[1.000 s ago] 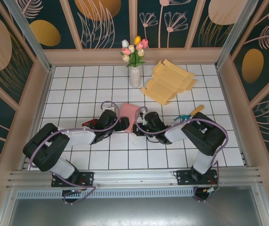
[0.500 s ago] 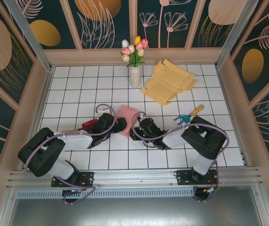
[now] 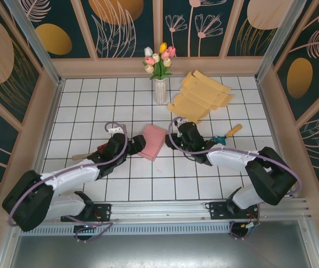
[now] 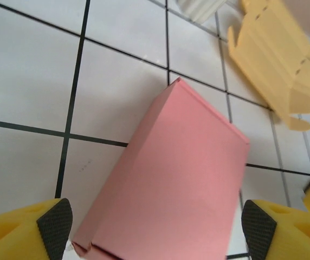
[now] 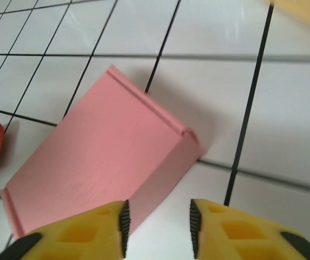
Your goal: Fold the paper box
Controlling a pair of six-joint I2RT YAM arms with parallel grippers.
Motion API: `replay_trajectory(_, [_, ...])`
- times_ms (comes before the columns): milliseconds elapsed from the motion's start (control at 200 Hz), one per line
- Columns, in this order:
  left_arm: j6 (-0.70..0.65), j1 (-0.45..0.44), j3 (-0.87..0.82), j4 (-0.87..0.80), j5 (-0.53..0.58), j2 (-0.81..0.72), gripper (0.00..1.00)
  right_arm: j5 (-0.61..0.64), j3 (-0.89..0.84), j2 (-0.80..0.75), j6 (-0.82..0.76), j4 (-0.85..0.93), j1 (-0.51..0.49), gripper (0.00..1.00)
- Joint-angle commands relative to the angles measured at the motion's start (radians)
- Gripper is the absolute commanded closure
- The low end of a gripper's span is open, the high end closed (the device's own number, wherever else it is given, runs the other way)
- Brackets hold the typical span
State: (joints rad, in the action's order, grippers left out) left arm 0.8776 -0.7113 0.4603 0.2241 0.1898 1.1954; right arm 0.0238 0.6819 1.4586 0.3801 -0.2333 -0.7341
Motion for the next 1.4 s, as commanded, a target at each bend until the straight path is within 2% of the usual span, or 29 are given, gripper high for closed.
replay_trajectory(0, [0.069, -0.043, -0.074, -0.018, 0.017, -0.065, 0.17, -0.075, 0.092, 0.061, -0.161, 0.048, 0.035, 0.56])
replay_trajectory(155, [0.149, -0.061, -0.187, 0.109, -0.042, -0.100, 0.18, -0.137, 0.253, 0.217, -0.279, 0.088, 0.057, 0.50])
replay_trajectory(350, [0.185, -0.066, -0.214, 0.215, -0.069, -0.060, 0.18, -0.251, 0.371, 0.360, -0.310, 0.103, 0.102, 0.48])
replay_trajectory(505, [0.217, -0.066, -0.205, 0.321, -0.122, 0.052, 0.18, -0.320, 0.416, 0.429, -0.322, 0.112, 0.112, 0.48])
replay_trajectory(721, [0.239, -0.066, -0.150, 0.420, -0.142, 0.234, 0.19, -0.345, 0.398, 0.454, -0.310, 0.089, 0.118, 0.48])
replay_trajectory(856, [0.215, -0.066, -0.056, 0.362, -0.104, 0.281, 0.20, -0.370, 0.372, 0.450, -0.282, 0.074, 0.128, 0.48])
replay_trajectory(1001, [0.171, -0.044, 0.079, 0.261, -0.088, 0.343, 0.21, -0.408, 0.292, 0.395, -0.203, -0.033, 0.144, 0.50])
replay_trajectory(1141, [0.114, 0.026, 0.178, 0.205, -0.092, 0.376, 0.21, -0.423, 0.238, 0.352, -0.120, -0.134, 0.148, 0.51])
replay_trajectory(1276, [0.066, 0.117, 0.266, 0.154, -0.154, 0.431, 0.21, -0.439, 0.233, 0.363, -0.040, -0.235, 0.150, 0.51])
replay_trajectory(1396, [0.015, 0.172, 0.362, 0.066, -0.126, 0.490, 0.20, -0.472, 0.264, 0.414, 0.009, -0.324, 0.149, 0.51])
